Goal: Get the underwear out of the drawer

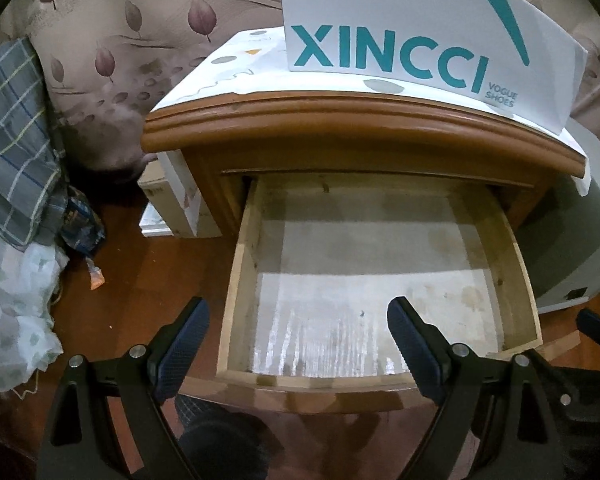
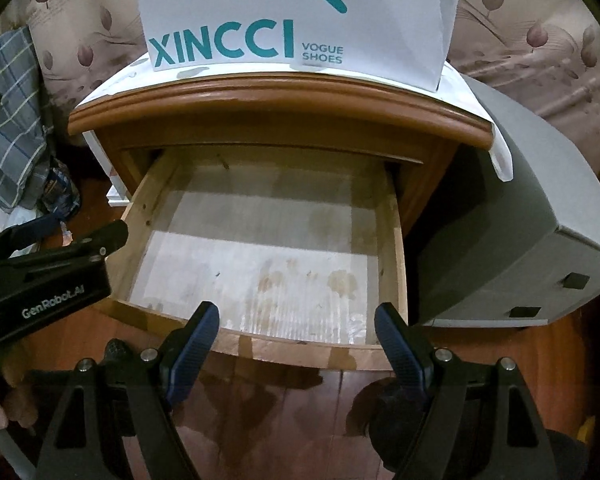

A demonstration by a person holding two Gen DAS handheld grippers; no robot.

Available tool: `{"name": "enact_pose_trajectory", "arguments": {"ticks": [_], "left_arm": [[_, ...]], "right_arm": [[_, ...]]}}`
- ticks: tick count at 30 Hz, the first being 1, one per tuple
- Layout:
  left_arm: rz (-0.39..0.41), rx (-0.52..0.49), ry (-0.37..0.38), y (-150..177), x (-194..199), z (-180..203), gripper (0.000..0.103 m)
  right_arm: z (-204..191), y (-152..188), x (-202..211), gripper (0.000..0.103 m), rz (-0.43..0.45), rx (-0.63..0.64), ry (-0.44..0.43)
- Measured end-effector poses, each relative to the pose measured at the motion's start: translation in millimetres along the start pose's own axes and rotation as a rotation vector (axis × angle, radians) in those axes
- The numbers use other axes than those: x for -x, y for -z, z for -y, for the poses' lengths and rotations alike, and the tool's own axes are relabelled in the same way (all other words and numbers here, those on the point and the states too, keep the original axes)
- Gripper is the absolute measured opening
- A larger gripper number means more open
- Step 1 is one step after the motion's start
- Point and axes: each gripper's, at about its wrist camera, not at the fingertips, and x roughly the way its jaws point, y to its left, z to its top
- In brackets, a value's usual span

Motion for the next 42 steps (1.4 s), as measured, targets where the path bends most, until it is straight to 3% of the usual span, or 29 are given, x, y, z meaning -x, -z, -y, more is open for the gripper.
{"name": "enact_pose_trajectory", "arguments": {"ticks": [27, 42], "left_arm": [[-0.011, 0.049, 0.034, -1, -2, -6, 0.088], [0.018, -0.003, 0.046, 0, 3, 1, 0.088]], "right_arm": [[-8, 2, -3, 0.082, -0.016, 0.028, -0.009], [-12, 3, -7, 0.082, -0.024, 0.043, -0.008]]}}
